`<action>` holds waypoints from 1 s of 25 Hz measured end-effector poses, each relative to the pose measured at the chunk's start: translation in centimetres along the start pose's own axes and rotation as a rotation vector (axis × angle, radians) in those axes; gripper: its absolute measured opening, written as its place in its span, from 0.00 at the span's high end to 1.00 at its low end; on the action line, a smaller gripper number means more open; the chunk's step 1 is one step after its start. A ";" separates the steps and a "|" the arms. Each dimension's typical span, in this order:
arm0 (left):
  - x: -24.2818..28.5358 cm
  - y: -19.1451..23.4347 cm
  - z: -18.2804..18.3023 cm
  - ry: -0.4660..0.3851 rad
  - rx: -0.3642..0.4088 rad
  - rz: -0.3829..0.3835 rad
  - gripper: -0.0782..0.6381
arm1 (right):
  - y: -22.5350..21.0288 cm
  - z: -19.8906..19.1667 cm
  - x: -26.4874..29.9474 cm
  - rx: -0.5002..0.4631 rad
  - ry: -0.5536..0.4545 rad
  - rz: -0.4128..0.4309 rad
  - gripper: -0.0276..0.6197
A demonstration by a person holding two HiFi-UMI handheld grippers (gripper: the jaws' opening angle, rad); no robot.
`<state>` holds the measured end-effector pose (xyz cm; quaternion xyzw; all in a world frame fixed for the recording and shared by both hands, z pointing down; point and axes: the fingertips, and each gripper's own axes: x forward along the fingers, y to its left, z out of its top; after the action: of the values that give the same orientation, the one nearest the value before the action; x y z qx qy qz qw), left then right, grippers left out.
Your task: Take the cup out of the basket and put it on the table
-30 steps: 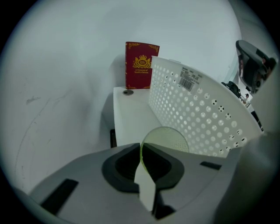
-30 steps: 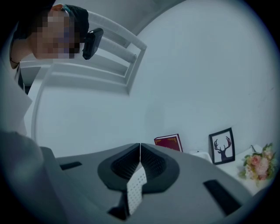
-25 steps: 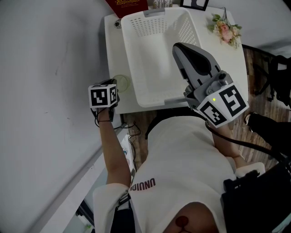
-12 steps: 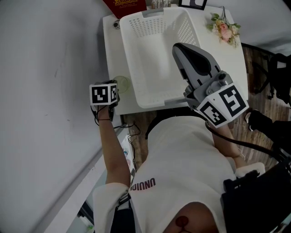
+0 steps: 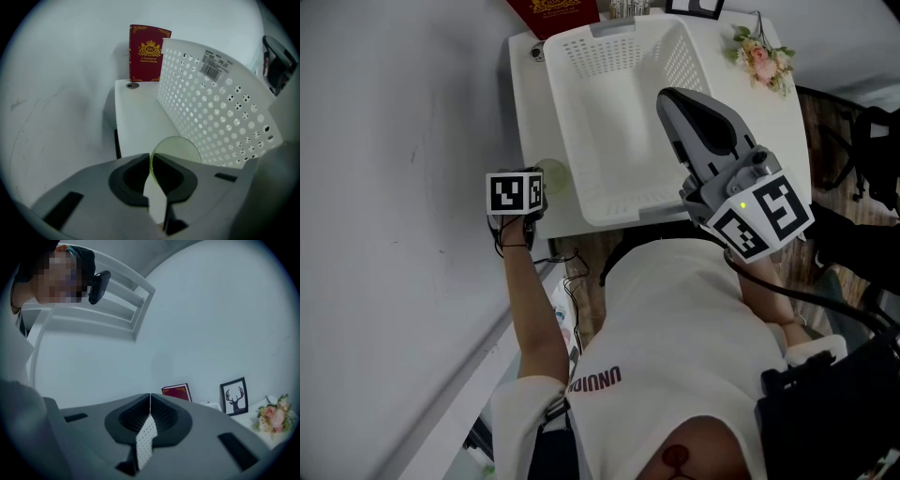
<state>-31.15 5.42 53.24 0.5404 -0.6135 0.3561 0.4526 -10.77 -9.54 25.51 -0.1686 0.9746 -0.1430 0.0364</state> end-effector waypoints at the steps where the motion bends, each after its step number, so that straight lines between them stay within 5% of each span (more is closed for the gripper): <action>1: 0.0 0.0 0.0 0.000 0.001 -0.004 0.85 | -0.1 0.0 0.0 0.000 0.000 -0.001 0.93; 15: 0.1 -0.8 0.2 0.012 0.034 -0.061 0.80 | -0.2 -0.1 0.2 0.007 0.001 0.003 0.93; 25: -1.2 -0.5 1.8 -0.009 0.060 -0.022 0.78 | -1.1 -0.1 0.6 0.017 0.006 0.003 0.93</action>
<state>-30.95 4.04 51.44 0.5620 -0.5987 0.3669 0.4371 -10.97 -10.71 25.91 -0.1666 0.9736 -0.1518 0.0353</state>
